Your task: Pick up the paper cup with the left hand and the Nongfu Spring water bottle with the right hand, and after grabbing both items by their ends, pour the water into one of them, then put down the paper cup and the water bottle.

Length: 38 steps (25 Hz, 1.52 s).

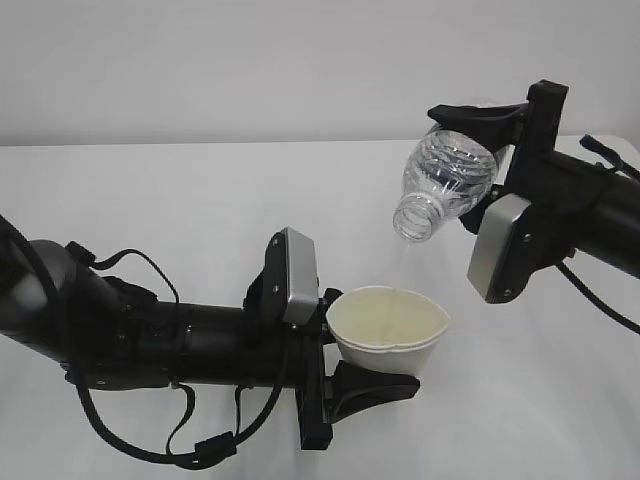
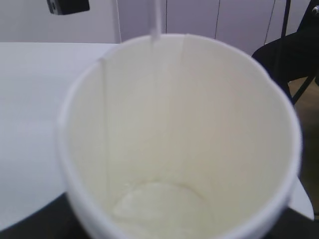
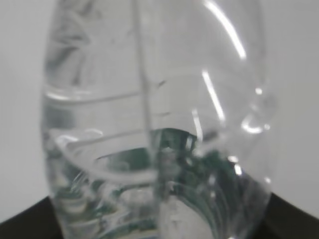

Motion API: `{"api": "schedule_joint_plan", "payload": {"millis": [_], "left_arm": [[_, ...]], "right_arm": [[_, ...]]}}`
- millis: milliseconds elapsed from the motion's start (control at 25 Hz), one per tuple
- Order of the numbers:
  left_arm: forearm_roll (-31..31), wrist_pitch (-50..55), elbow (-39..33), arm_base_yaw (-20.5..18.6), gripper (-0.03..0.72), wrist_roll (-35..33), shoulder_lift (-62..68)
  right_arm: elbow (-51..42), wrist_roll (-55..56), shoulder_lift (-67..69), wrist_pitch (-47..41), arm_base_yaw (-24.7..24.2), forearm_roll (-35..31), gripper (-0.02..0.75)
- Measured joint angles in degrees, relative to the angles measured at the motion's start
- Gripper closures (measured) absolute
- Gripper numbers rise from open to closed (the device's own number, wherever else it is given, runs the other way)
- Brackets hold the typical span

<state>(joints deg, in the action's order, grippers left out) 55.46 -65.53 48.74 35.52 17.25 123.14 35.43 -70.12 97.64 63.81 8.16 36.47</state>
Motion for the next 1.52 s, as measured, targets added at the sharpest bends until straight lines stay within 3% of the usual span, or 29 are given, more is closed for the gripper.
{"api": "schedule_joint_plan", "payload": {"millis": [1520], "left_arm": [[0.7, 0.0, 0.0, 0.0, 0.258, 0.0, 0.0]], "right_arm": [[0.0, 0.0, 0.0, 0.1, 0.0, -0.1, 0.262]]}}
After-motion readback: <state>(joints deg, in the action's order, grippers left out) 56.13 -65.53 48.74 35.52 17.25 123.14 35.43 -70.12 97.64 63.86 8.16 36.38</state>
